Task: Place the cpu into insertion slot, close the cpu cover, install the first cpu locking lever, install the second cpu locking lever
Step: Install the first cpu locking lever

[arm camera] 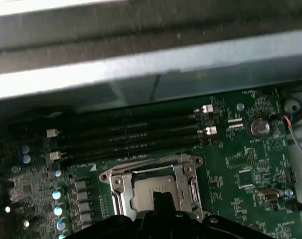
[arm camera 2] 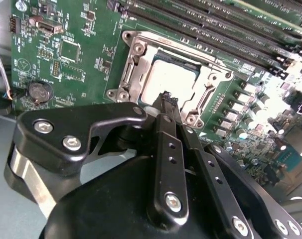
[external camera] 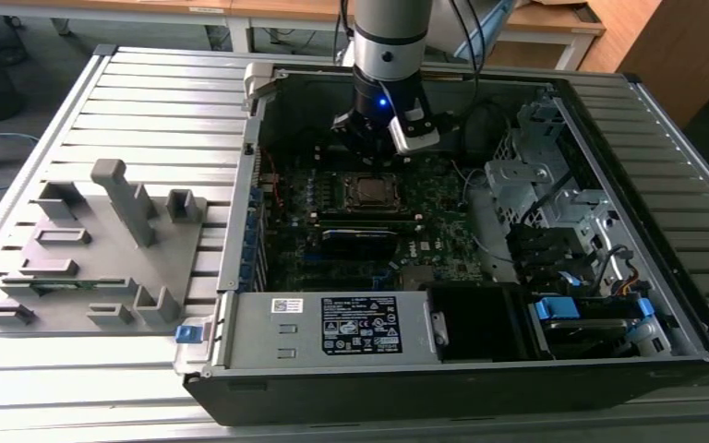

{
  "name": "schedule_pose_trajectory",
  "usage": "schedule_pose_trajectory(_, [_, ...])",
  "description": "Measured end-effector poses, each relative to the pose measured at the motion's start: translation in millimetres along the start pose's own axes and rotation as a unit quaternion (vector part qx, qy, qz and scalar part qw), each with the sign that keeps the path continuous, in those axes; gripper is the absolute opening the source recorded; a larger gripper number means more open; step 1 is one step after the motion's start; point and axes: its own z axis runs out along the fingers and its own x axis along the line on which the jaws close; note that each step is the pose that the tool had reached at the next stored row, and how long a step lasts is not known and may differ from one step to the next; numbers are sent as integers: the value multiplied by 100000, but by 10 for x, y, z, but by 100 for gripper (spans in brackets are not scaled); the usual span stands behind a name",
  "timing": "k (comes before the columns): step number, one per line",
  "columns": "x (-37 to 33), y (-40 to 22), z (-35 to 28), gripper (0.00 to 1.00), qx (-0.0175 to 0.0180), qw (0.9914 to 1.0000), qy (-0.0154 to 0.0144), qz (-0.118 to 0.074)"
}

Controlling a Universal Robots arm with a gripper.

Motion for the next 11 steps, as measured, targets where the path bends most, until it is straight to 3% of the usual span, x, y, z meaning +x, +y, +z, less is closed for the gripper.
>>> schedule_pose_trajectory(4, [0, -2, 0, 11, 16, 100000, 2, -3])
schedule_pose_trajectory(5, [-1, -2, 1, 11, 30, 100000, 89, -6])
schedule_pose_trajectory(7, [0, -2, 2, 11, 121, 99998, 602, 6])
schedule_pose_trajectory(11, [0, -2, 2, 11, 135, 99998, 633, 15])
